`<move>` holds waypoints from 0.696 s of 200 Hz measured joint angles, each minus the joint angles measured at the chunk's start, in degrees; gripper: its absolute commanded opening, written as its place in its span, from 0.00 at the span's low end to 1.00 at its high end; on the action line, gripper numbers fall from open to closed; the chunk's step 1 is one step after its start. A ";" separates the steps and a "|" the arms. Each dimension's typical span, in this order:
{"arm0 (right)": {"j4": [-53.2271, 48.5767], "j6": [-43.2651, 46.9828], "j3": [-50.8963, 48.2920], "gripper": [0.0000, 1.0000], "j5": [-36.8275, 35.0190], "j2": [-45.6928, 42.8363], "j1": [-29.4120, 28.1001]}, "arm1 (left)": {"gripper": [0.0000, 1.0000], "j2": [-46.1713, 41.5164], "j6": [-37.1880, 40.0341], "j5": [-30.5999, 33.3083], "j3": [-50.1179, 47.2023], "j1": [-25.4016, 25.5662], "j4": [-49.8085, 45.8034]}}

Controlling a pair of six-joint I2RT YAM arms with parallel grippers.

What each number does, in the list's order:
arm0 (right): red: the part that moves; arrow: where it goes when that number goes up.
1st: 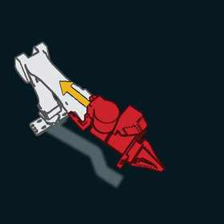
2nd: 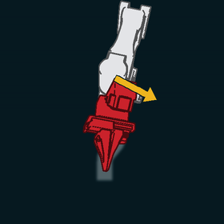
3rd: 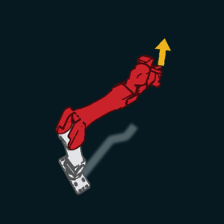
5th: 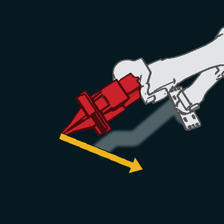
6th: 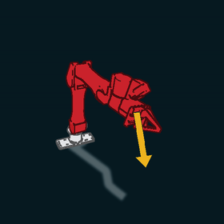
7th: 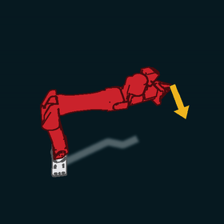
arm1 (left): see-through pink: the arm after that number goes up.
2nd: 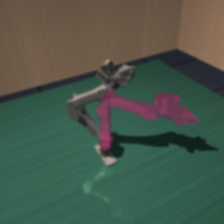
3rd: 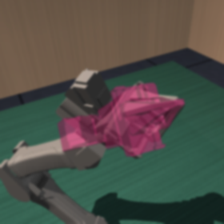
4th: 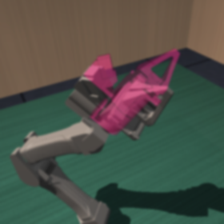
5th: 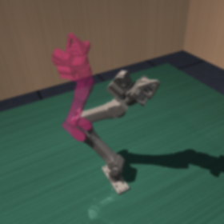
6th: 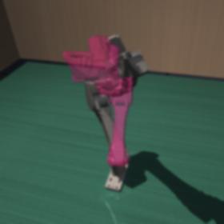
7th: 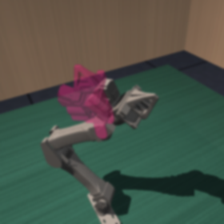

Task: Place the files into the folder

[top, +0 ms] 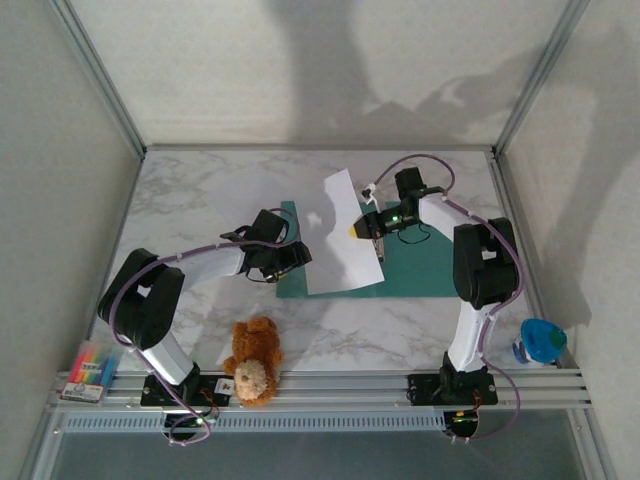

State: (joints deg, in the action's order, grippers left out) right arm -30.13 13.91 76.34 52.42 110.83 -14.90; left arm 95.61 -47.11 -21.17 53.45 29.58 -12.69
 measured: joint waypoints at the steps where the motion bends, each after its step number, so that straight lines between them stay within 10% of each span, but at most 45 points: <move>1: 0.02 -0.07 0.00 0.00 0.00 0.02 -0.02 | 0.75 0.00 0.00 0.00 0.00 0.00 0.00; 139: 7.61 -7.34 -0.28 0.00 2.12 1.57 -1.18 | 0.75 0.17 0.02 0.00 0.07 0.00 -0.02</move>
State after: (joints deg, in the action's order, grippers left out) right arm -22.52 6.57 76.05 54.54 112.40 -16.08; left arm 95.79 -47.09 -21.17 53.52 29.58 -12.71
